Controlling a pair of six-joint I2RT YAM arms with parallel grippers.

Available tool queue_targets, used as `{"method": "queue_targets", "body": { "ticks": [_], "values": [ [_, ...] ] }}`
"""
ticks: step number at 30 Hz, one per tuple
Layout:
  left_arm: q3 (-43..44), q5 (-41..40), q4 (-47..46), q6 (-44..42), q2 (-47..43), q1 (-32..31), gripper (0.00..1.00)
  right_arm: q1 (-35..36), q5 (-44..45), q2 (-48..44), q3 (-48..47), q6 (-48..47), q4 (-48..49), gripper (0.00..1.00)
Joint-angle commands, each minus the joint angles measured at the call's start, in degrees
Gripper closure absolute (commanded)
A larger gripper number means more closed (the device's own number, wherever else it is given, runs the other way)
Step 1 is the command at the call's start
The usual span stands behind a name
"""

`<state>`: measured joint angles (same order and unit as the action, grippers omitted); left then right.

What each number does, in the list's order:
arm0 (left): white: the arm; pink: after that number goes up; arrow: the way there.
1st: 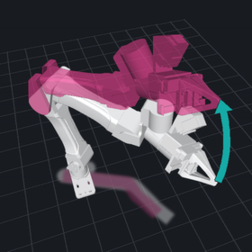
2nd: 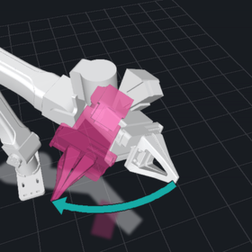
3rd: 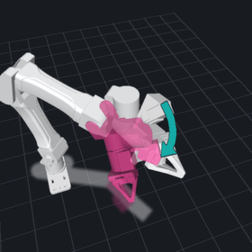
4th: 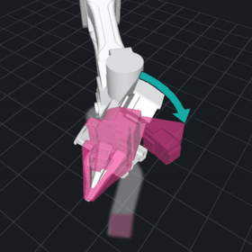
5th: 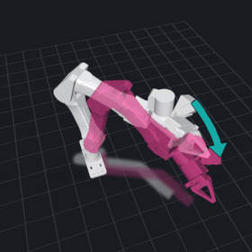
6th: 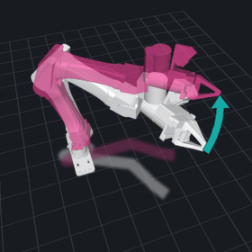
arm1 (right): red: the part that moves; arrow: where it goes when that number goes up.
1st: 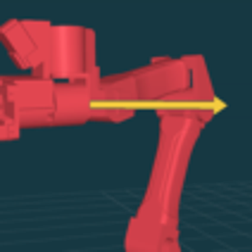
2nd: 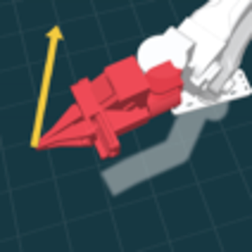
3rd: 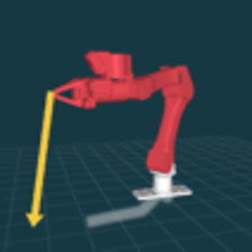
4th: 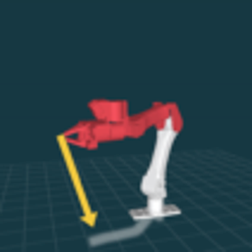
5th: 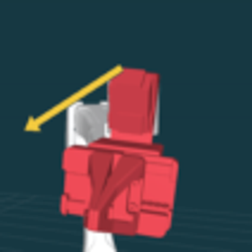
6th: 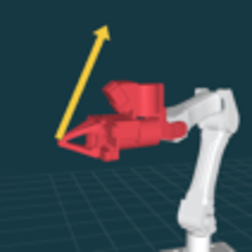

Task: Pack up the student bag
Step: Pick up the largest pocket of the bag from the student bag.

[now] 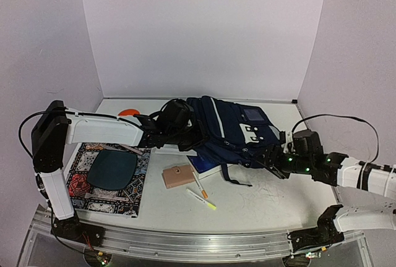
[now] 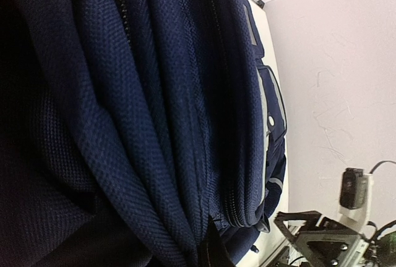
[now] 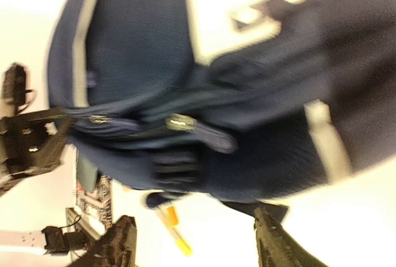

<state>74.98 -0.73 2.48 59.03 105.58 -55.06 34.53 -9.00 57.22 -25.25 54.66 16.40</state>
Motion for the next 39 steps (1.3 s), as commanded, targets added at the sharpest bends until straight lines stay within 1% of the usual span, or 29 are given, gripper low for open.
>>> {"method": "queue_targets", "body": {
  "ticks": [1,5,8,10,16,19,21,22,24,26,32,33,35,36,37,39],
  "values": [
    [1.75,-0.07,-5.19,0.65,-3.01,0.77,1.0,-0.28,2.81,-2.0,4.56,10.02,4.18,0.22],
    [1.54,0.55,-5.56,0.65,-3.0,0.79,1.0,-0.37,2.68,-0.96,8.99,14.99,13.45,0.13],
    [1.28,2.29,-5.71,0.77,-3.01,0.75,1.0,-0.38,2.16,1.06,9.05,16.32,18.53,0.06],
    [1.21,3.06,-5.91,1.0,-2.93,0.76,1.0,-0.47,2.25,2.69,8.41,16.89,20.33,0.04],
    [0.94,4.33,-6.44,1.26,-3.07,0.74,1.0,-0.47,2.17,9.33,6.99,19.1,26.14,0.03],
    [0.57,4.7,-6.78,1.21,-3.36,0.74,1.0,-0.51,1.92,12.35,6.56,19.51,28.24,0.05],
    [0.41,5.28,-7.0,1.18,-3.36,0.74,1.0,-0.51,1.71,13.94,6.45,19.88,30.37,0.08],
    [0.28,5.71,-7.12,1.26,-3.24,0.74,1.0,-0.51,1.56,14.93,6.11,19.94,31.41,0.1],
    [0.2,6.83,-7.37,1.35,-2.93,0.67,1.0,-0.51,1.2,16.37,5.11,19.54,32.24,0.18],
    [-0.09,7.66,-7.61,1.4,-2.83,0.66,1.0,-0.51,0.79,17.91,3.85,18.96,32.95,0.28],
    [-0.55,8.15,-7.95,0.09,-3.15,0.55,1.0,-0.51,-0.89,19.23,2.26,18.52,33.94,0.75],
    [-0.52,8.12,-7.98,-0.6,-3.16,0.4,0.99,-0.46,-1.43,18.85,2.03,18.34,33.96,0.82],
    [-0.47,7.57,-7.83,-2.47,-3.19,0.04,0.9,-0.43,-1.93,17.64,1.53,18.02,33.78,0.94],
    [-0.54,7.24,-7.66,-3.5,-3.33,-0.37,0.85,-0.42,-2.03,16.72,0.99,17.67,33.18,0.97],
    [-0.64,6.8,-7.42,-4.29,-3.41,-0.71,0.79,-0.4,-1.97,15.96,0.28,17.15,31.77,1.0],
    [-0.45,5.36,-6.27,-6.32,-3.65,-1.72,0.71,-0.26,-1.41,14.34,-1.3,16.14,28.9,1.0]
  ]
}}
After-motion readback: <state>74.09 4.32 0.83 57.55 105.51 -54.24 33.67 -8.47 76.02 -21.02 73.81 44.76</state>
